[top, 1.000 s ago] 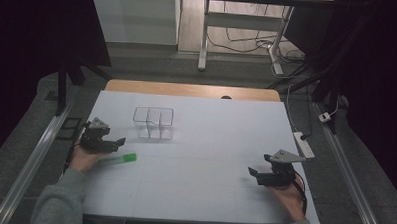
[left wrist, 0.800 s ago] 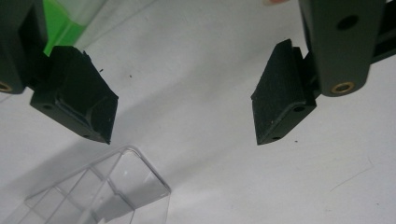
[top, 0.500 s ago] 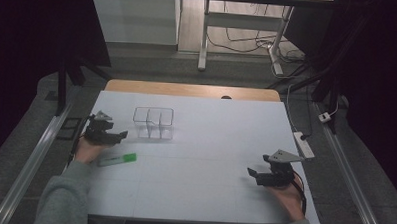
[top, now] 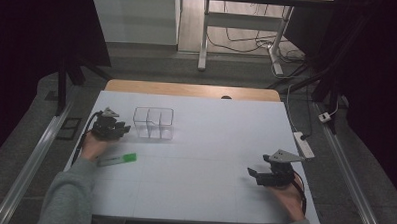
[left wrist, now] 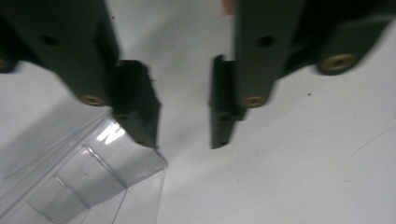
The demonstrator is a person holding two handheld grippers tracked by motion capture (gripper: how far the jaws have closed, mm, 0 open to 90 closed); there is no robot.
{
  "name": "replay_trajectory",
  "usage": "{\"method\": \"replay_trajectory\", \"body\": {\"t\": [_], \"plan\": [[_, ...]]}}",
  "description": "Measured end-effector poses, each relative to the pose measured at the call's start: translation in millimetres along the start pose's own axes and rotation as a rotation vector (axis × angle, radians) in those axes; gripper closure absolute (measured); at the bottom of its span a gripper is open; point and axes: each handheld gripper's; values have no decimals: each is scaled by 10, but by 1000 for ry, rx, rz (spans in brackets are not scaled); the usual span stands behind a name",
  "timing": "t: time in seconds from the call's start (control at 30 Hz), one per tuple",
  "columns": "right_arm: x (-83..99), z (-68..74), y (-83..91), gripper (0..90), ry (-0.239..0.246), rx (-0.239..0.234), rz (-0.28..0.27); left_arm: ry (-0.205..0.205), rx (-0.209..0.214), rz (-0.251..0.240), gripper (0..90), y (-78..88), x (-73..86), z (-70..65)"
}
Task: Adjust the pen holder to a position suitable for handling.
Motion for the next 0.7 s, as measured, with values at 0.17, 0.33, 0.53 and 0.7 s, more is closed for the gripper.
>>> {"method": "replay_trajectory", "body": {"t": [0.17,0.33,0.53,0.7], "plan": [[0,2,1,172,1,4,2,-3,18,-12,888,-6,-33,-4],[-3,-5,6,172,-7,3,-6,0,36,-25,890,-23,-75,-20],[-1,-10,9,173,-10,4,-9,-4,54,-42,890,-70,-116,-48],[-5,-13,14,174,-24,-11,-18,-10,56,-46,890,-94,-148,-72]]}}
Point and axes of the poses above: each handheld gripper's, and its own axes: y roughly backward along the jaws, x roughly out of its underside, z roughly to its left, and after that the axes turned 8 degrees about -y, right-handed
